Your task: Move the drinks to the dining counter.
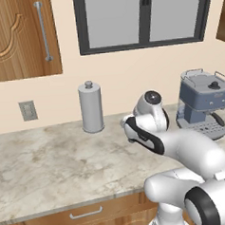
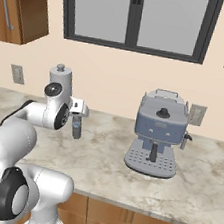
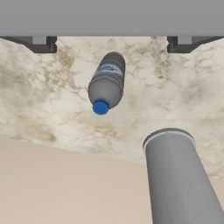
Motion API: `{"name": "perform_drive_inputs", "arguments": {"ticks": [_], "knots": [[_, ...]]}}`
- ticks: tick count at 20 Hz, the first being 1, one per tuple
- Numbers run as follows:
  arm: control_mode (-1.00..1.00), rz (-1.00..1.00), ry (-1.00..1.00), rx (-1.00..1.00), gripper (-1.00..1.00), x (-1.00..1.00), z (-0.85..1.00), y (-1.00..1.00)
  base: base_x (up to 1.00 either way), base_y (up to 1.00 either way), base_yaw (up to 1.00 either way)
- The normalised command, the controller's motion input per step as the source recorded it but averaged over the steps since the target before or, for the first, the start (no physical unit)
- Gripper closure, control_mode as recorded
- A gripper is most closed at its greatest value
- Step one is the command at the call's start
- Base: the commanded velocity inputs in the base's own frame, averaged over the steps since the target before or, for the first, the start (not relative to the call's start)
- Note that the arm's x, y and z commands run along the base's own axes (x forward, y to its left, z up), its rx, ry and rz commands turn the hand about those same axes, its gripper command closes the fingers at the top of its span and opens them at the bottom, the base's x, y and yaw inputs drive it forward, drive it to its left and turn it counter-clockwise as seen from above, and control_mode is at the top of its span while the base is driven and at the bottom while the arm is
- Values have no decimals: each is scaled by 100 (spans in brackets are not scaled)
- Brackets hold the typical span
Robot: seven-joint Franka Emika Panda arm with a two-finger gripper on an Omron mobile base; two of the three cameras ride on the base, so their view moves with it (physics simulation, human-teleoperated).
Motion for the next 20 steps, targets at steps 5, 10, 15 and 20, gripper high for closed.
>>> {"name": "perform_drive_inputs", "arguments": {"ticks": [5,10,15,20], "knots": [[-100,0,0,0,-100,8,0,0,0,0,0],[-100,0,0,0,-100,12,-3,0,0,0,0],[-100,0,0,-1,-100,12,-5,0,0,0,0],[-100,0,0,0,-100,11,-4,0,0,0,0]]}}
